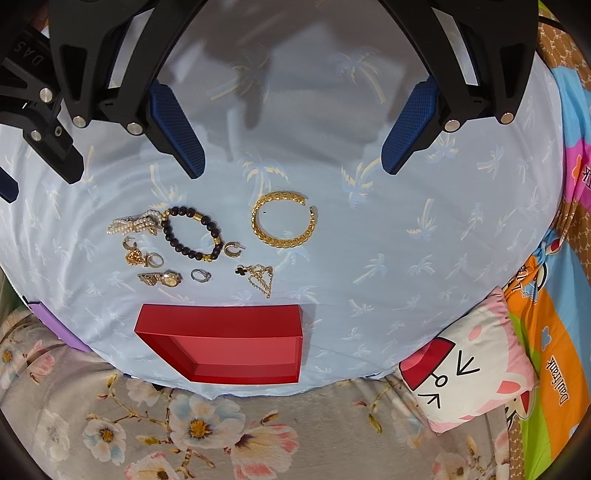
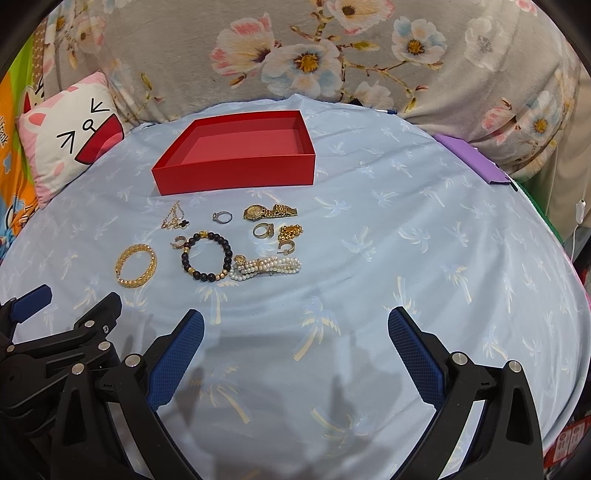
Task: Organize jewelry
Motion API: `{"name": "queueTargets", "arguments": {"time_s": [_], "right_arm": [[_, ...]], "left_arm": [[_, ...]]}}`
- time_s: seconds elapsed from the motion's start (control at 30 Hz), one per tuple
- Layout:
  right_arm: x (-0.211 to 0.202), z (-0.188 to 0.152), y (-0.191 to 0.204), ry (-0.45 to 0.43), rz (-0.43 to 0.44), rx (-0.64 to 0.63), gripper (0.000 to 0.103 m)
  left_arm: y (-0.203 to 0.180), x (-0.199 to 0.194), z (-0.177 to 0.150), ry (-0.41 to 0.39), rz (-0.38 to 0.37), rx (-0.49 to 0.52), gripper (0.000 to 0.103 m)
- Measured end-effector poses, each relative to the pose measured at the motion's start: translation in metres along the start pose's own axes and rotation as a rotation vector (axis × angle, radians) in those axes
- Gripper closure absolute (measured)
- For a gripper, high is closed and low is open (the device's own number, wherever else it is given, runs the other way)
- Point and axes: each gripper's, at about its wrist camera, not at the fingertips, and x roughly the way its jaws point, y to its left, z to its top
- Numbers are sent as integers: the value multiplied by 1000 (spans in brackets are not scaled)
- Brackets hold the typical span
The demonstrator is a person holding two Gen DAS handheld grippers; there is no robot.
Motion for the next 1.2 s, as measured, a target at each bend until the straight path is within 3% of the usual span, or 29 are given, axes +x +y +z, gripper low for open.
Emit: {"name": "queueTargets", "arguments": {"time_s": [0.73, 1.2], "right_arm": [[0, 0, 3, 5, 11, 1, 6], [24, 1, -6, 34, 39, 10, 14]], "left_arm": [[1, 0, 2, 5, -4, -3, 9], [24, 34, 6, 62, -21, -63, 9]]}}
